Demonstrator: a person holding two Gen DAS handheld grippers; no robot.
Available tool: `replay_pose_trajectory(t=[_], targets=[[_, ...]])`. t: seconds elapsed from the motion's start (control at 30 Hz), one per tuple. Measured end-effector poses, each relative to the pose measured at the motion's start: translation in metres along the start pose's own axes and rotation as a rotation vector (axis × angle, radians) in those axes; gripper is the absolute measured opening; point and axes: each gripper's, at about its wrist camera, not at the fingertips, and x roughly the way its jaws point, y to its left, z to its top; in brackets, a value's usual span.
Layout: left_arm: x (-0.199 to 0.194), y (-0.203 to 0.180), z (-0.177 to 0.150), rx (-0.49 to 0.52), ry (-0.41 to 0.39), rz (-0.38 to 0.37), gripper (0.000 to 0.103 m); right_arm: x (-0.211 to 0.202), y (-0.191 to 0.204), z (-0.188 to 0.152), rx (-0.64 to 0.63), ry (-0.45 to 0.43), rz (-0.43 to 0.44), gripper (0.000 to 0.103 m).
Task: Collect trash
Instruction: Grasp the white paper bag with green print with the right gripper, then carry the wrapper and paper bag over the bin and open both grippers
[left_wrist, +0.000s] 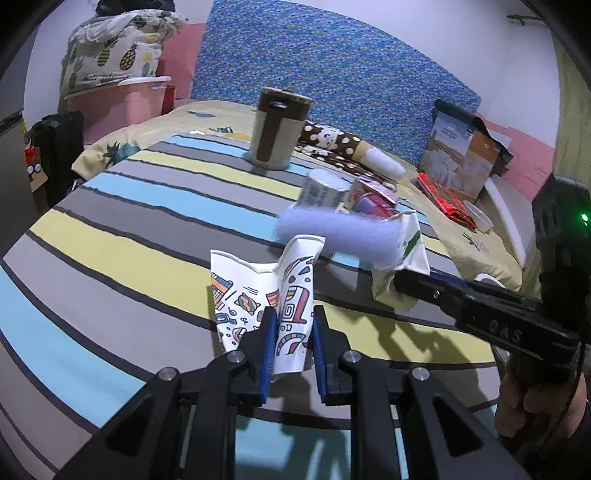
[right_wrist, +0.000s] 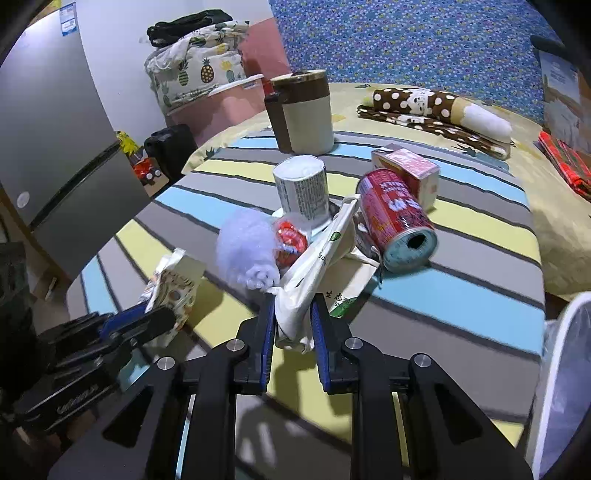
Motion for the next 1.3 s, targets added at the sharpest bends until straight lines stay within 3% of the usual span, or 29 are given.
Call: replay_pose_trajectory(t=[0.7,1.3], targets=[[-0.033,-0.084,-0.004,0.111,-0.01,-0.105,0.019,-0.074,-0.033,-0.032,0.084,-0.116,-0.033,0.021],[-0.017,-0.176,-0.009,0.264,0.045,-0.223,0.019,-0.126,-0.099,-0.067,0.237,-0.191,-0.175,0.021]])
